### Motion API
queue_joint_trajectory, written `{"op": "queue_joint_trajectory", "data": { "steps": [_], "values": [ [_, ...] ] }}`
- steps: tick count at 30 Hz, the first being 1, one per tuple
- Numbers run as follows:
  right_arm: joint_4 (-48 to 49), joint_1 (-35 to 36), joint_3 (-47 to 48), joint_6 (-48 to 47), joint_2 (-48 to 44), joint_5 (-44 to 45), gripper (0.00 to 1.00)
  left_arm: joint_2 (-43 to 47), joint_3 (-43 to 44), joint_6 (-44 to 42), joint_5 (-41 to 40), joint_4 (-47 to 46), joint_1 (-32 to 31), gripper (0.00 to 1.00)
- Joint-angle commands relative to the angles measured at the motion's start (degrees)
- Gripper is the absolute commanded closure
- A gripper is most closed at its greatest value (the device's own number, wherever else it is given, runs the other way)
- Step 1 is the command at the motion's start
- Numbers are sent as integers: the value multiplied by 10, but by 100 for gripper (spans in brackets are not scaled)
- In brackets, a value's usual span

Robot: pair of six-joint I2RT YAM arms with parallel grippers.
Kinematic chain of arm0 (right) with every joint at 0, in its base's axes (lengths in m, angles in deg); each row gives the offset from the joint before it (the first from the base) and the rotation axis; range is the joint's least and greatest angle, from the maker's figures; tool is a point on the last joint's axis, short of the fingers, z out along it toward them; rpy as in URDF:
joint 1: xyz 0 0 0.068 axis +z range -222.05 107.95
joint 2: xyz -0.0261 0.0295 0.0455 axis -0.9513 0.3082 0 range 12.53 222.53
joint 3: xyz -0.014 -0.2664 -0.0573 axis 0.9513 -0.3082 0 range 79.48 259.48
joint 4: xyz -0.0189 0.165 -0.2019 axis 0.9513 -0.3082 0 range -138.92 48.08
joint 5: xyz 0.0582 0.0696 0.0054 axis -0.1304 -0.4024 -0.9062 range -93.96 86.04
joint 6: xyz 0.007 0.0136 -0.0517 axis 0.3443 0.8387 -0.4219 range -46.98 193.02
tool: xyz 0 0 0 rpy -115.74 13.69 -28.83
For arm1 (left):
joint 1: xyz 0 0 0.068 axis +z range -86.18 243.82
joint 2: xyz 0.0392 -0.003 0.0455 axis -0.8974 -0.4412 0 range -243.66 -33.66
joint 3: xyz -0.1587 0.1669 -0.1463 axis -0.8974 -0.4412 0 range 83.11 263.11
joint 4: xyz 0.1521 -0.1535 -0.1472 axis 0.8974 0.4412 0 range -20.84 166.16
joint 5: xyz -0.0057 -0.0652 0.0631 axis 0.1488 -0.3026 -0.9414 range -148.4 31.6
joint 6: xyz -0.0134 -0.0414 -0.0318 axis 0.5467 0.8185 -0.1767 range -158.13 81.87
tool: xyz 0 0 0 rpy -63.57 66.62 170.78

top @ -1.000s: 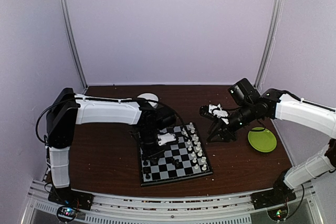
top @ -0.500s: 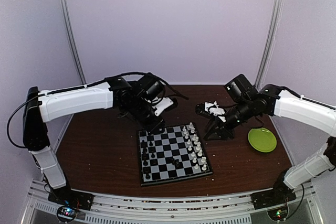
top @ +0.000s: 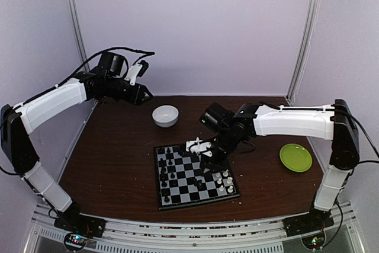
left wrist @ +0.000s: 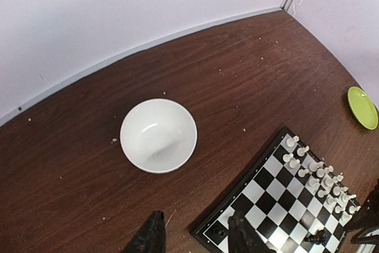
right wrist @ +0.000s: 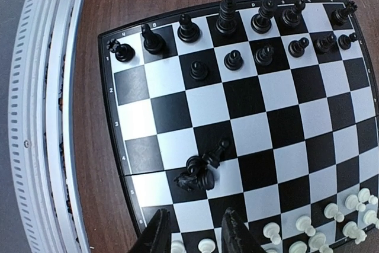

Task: Set up the chess pieces on the board
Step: Pick up the pawn from the chess pile.

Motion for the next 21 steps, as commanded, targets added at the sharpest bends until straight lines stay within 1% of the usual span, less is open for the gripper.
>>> {"op": "queue_joint_trajectory", "data": {
  "steps": [1, 3, 5, 13, 21],
  "values": [
    [-23, 15, 45, -3, 41, 34, 69, 28, -42, 27, 84, -72, 36, 63],
    [-29, 21, 58, -8, 61, 43, 70, 42, -36, 14, 56, -60, 36, 63],
    [-39, 28, 69, -15, 81, 42, 70, 56, -36, 10, 47, -59, 37, 63],
    [-57, 47, 81, -28, 115, 54, 68, 70, -41, 12, 62, -58, 37, 63],
    [-57, 53, 87, -27, 128, 60, 70, 69, -44, 12, 63, -58, 37, 63]
  ]
}}
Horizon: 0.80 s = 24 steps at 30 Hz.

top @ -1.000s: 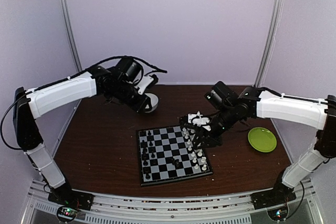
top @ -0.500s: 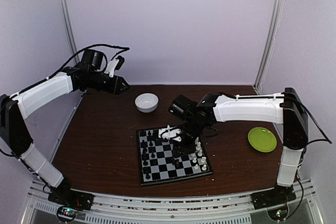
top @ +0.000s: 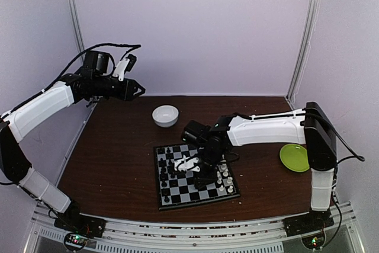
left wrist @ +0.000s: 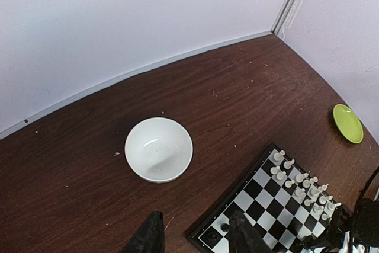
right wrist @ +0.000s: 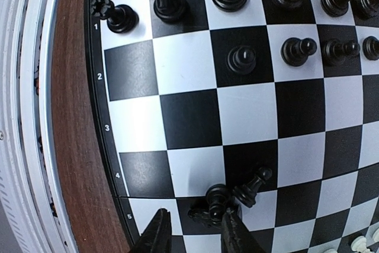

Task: Set up the chess pieces on the board
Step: Pick up the pawn from the chess pile.

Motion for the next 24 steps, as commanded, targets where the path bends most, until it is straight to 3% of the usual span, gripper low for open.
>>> {"op": "queue_joint_trajectory", "data": {
  "steps": [1, 10, 24],
  "values": [
    [-7, 3, 19, -2, 12, 13, 70, 3, -2, 0, 12, -23, -2, 62],
    [-4, 6, 21, 4, 20, 20, 74, -3, -1, 1, 21, -23, -2, 62],
    [-2, 17, 31, 8, 13, 12, 93, -7, 0, 1, 25, -21, -2, 62]
  ]
}}
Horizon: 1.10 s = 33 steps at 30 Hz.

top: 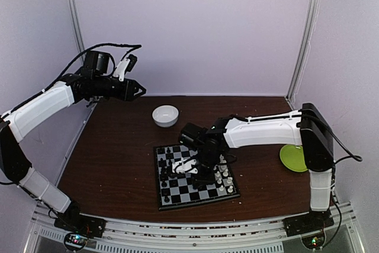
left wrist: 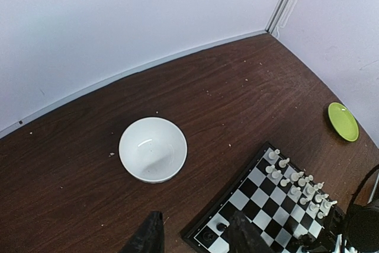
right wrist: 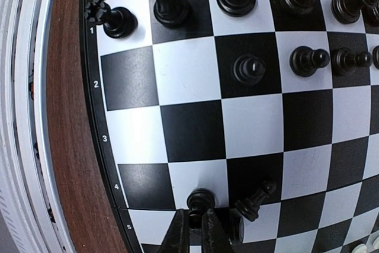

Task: Set up the chess pieces on the board
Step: Pick up the pawn from the chess pile, then place the pawn on b7.

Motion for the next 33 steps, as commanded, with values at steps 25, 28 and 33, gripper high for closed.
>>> {"op": "queue_joint_trajectory", "data": {
  "steps": [25, 28, 33],
  "values": [
    [-62, 56, 186, 1, 93, -5, 94, 8, 2, -5, -7, -13, -2, 62],
    [-59, 56, 190, 6, 100, 1, 94, 10, 2, -5, -7, -13, -2, 62],
    [-55, 57, 201, 14, 113, 3, 94, 12, 1, -6, -9, -12, -2, 62]
  ]
}}
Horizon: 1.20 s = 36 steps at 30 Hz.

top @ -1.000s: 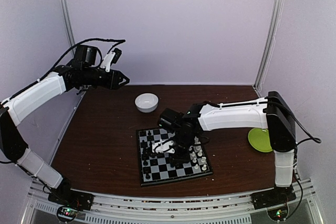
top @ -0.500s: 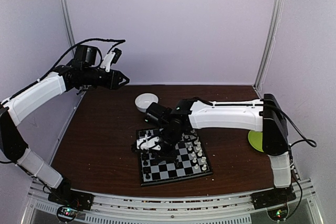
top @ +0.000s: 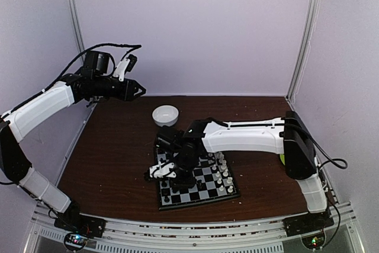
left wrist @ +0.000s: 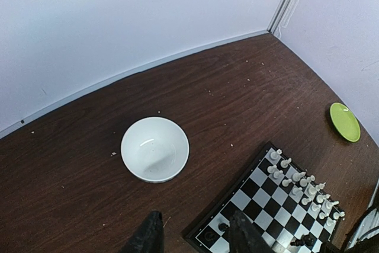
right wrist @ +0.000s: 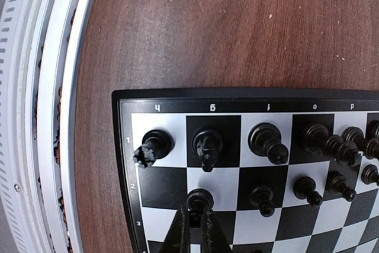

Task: Set up the chess pieces on the board
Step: Place the pawn on b7.

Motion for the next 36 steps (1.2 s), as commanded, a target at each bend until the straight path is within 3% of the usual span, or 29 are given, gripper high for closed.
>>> {"op": "queue_joint_trajectory", "data": {
  "steps": [1, 23, 30, 36],
  "values": [
    [-8, 2, 27, 13, 16, 9, 94, 12, 1, -5, -4, -12, -2, 61],
    [-19, 3, 28, 13, 33, 21, 93, 9, 1, -6, -1, -12, -2, 61],
    [-11, 2, 14, 22, 7, 25, 79, 6, 1, -6, 1, -12, -2, 61],
    [-11, 1, -11, 24, -46, 40, 74, 3, 1, -5, 4, -12, -1, 61]
  ]
}}
